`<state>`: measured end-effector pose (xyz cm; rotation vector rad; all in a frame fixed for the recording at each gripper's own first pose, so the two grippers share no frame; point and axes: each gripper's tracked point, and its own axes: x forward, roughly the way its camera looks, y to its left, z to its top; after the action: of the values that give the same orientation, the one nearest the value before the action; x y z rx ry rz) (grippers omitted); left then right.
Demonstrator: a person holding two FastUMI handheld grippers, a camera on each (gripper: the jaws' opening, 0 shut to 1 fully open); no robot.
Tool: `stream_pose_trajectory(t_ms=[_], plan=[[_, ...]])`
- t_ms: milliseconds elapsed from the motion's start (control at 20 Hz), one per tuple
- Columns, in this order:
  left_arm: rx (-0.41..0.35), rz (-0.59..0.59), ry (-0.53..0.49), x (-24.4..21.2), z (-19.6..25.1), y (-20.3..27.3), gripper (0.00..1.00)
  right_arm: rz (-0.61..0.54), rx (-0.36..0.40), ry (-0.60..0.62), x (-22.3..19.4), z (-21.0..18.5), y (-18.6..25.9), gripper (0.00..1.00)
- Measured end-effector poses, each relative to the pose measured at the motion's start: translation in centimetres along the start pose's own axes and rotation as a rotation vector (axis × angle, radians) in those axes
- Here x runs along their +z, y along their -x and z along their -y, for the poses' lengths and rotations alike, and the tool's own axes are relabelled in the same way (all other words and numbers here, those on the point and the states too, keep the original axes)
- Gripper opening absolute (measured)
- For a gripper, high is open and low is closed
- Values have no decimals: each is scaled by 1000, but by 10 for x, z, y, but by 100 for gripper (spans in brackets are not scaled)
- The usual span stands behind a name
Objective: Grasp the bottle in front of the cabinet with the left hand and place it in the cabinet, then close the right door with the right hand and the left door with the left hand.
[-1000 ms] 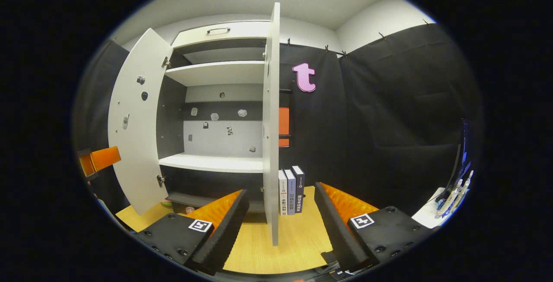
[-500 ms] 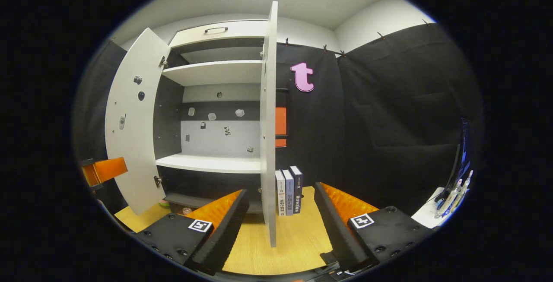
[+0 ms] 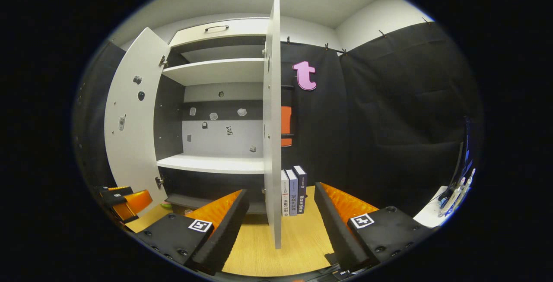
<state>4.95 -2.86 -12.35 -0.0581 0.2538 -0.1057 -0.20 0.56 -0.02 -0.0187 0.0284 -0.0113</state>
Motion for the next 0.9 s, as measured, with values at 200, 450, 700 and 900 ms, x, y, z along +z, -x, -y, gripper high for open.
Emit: stream_pose_trajectory(t_ms=[200,450,700,900], plan=[[-49,-109,14,-49,11,-25,95,-16,-3,1,-3,0,0,100],[-66,-232,24,-111,13,-44,95,-14,-16,5,-2,4,4,100],[-49,-294,14,-154,3,-69,95,-28,-36,24,-6,11,9,100],[-23,-351,7,-186,-10,-89,95,-37,-53,28,-9,18,14,92]])
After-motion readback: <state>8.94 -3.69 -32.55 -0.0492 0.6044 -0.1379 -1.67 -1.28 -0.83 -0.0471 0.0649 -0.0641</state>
